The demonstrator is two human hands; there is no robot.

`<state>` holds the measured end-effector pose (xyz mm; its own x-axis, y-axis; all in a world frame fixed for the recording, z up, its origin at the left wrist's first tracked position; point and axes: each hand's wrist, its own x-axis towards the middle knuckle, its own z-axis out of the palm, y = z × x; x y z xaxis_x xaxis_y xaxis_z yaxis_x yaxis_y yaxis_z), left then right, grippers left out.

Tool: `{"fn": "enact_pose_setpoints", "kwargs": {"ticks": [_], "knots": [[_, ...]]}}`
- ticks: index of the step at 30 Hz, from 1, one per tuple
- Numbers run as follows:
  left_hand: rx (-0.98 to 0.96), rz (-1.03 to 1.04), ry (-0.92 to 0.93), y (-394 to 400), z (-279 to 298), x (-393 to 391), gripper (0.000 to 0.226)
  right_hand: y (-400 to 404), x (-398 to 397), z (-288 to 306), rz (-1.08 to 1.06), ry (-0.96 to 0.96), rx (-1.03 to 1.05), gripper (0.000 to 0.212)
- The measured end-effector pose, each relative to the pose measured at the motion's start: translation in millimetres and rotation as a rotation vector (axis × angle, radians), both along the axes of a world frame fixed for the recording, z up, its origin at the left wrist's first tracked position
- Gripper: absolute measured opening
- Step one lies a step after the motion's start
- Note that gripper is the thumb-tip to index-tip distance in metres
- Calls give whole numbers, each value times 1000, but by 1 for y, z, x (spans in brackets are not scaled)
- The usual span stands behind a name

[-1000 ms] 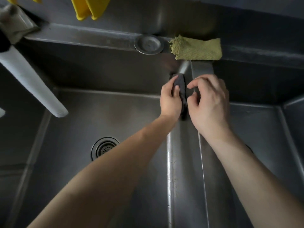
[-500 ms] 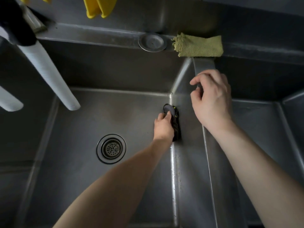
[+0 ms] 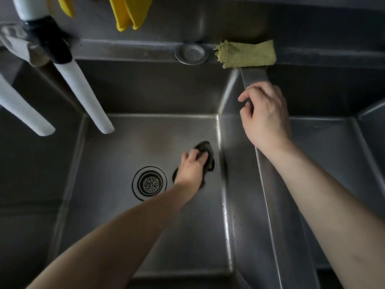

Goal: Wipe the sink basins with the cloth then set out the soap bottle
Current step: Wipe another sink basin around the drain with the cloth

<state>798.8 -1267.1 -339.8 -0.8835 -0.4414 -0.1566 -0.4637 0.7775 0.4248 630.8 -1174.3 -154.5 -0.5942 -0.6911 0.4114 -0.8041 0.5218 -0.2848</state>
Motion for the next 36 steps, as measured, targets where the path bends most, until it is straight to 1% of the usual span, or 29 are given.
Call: {"fn": "enact_pose_setpoints", "kwargs": {"ticks": [2,4,6,8,13,16,19,21,22,25,26,27,28,29,31,33,36], "knots": [[1,103,14,-20,-3,-18,61,1,-1,0,3,3,2,19],[-26,143,9,-28,-9,-32,51,1,-1,1,7,3,0,19],[-56,122,6,-24,-13,-34,45,0,1,1,9,9,-2,19],[-67,77,26,-8,-13,-27,43,0,2,1,0,19,-13,19],[-81,-15,46,32,-5,-8,44,0,4,5,11,56,-52,20],[-26,-32,35,56,-9,12,46,5,9,11,1,62,-58,21],[-36,-101,-69,70,-18,31,49,15,22,18,-18,28,-89,20],[-81,-212,-142,81,-16,44,51,27,35,24,-14,16,-113,19],[-69,-223,-153,86,-10,49,52,35,41,26,-9,10,-122,19],[-24,-290,-86,93,2,65,53,58,65,31,-12,-19,-118,18],[31,-334,-103,96,6,72,54,64,73,31,-22,-37,-113,18],[46,-359,-85,99,6,81,55,70,82,30,-32,-56,-106,19],[92,-344,-67,102,5,90,56,75,90,28,-43,-69,-95,20],[138,-336,-90,104,6,98,56,79,97,26,-53,-74,-80,21],[180,-408,-171,105,1,110,55,87,108,21,-67,-79,-38,24],[165,-404,-134,101,-3,110,52,91,113,16,-79,-84,-11,26],[159,-333,-59,91,-11,100,46,94,118,14,-90,-82,3,28]]}}
